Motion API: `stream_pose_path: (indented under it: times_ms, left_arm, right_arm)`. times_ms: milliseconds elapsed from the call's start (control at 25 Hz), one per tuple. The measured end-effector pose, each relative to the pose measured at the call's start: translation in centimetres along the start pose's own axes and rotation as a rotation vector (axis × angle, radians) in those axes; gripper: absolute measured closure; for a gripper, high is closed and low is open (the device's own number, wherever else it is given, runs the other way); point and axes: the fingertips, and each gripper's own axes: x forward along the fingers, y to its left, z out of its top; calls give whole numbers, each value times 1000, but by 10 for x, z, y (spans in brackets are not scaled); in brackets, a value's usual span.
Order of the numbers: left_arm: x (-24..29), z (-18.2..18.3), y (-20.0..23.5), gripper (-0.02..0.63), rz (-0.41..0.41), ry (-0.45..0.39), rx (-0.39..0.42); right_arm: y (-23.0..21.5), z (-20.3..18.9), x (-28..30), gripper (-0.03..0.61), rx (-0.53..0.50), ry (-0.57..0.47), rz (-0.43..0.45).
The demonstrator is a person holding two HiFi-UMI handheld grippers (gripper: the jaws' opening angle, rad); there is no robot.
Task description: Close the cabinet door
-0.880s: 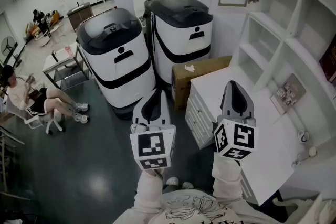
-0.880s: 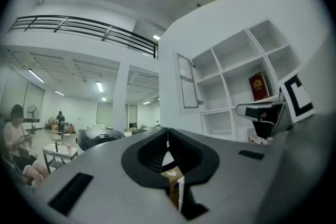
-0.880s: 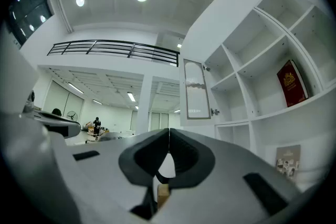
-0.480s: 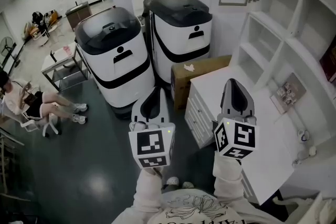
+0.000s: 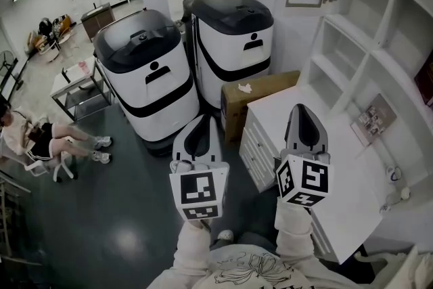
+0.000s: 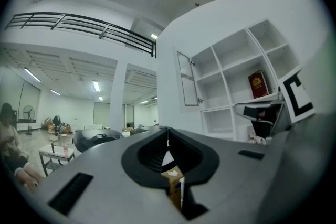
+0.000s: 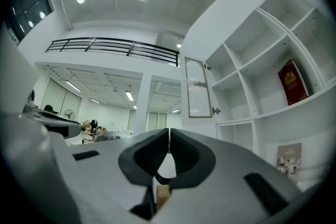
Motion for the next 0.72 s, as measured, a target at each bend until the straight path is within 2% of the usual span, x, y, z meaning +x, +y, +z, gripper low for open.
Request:
stream_pose_path:
  times_ms: [400, 720]
  left_arm:
    - [17, -13, 13, 603, -4, 21, -12]
    - [68, -16, 25, 603, 18, 17, -3]
  right_arm:
    - [9, -13, 16, 572, 8, 26, 3]
    - [5, -22, 73, 572, 18, 15, 26]
